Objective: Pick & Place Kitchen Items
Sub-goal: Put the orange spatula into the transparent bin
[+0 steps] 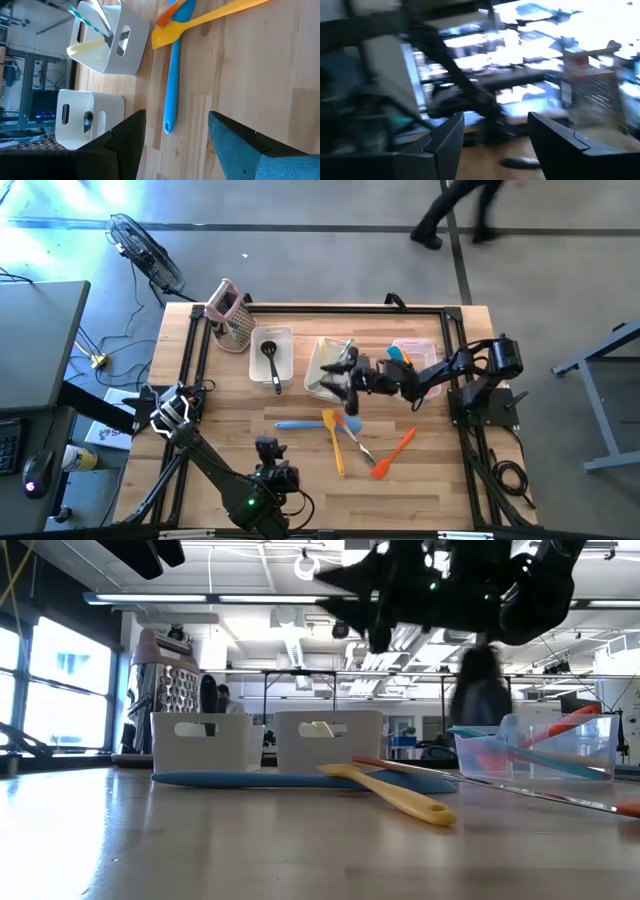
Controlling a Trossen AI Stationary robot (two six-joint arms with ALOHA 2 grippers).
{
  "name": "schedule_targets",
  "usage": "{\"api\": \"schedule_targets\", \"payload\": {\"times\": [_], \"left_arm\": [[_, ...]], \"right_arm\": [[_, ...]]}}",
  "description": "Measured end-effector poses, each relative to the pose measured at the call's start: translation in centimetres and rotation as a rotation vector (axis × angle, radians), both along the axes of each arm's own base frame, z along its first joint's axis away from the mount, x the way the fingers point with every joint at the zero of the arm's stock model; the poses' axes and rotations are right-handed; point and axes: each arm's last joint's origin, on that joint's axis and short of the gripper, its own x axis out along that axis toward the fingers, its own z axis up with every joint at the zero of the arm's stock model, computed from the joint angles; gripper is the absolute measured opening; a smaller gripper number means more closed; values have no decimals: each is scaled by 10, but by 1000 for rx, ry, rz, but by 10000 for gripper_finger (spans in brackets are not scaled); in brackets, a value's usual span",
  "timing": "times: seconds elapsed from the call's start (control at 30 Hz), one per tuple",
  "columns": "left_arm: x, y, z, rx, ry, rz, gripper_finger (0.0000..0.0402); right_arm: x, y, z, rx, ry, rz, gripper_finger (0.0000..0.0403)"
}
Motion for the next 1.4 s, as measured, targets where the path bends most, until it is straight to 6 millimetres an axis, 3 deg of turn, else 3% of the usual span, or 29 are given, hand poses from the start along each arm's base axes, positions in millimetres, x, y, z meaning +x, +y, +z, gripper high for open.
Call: {"api": "schedule_targets", "payload": {"times": [0.23,0.57,0.83,1.13,1.4], "left_arm": [[0,0,0,-10,2,9,209],[0,0,0,9,-18,4,209],[0,0,1,11,-19,4,209],[3,2,0,7,-30,10,209],[27,13,-1,-37,-63,1,209]], "right_arm": [[-6,31,10,-186,-32,410,208],[-23,89,5,-292,147,685,205],[-36,115,-8,-319,386,585,205],[-58,150,-23,-584,526,383,205],[-100,199,-31,-730,589,318,205]]}}
